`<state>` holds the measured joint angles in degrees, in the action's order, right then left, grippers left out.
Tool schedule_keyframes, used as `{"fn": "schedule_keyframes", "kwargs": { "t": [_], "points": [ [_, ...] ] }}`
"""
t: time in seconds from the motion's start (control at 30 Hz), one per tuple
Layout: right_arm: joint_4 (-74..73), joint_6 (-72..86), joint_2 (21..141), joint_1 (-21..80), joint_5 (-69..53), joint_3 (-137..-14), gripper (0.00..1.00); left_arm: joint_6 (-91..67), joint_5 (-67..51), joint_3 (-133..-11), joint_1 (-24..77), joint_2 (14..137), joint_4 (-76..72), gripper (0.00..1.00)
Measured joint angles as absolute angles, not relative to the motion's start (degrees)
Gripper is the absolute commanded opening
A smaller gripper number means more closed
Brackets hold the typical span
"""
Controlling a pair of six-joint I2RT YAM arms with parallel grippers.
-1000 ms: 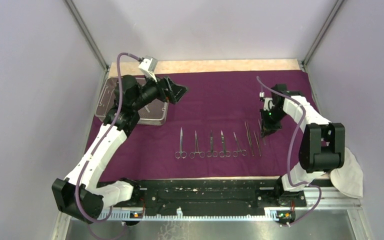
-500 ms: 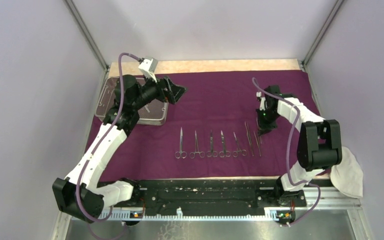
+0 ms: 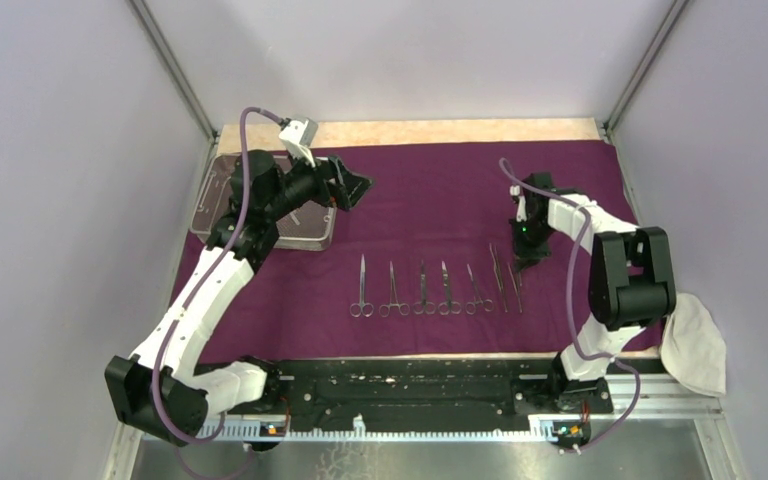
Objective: Open and lay out the surgical kit
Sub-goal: Place the medical item in the surgical kit.
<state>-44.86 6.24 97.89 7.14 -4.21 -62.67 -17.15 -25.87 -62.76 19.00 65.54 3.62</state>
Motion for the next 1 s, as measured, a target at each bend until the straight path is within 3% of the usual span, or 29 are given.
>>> {"fn": "schedule_keyframes", "kwargs": {
  "t": [0.4,1.0],
  "points": [
    [-44.1,6.7,99.2,8.9,-3.7,-62.7,0.03,-17.0,-26.1,-62.8,19.0,65.5,3.7,0.98],
    [-43.2,6.9,99.8,9.2,-3.0,-62.8,0.14,-17.0,-26.2,-62.8,19.0,65.5,3.7,0.98]
  ]
}}
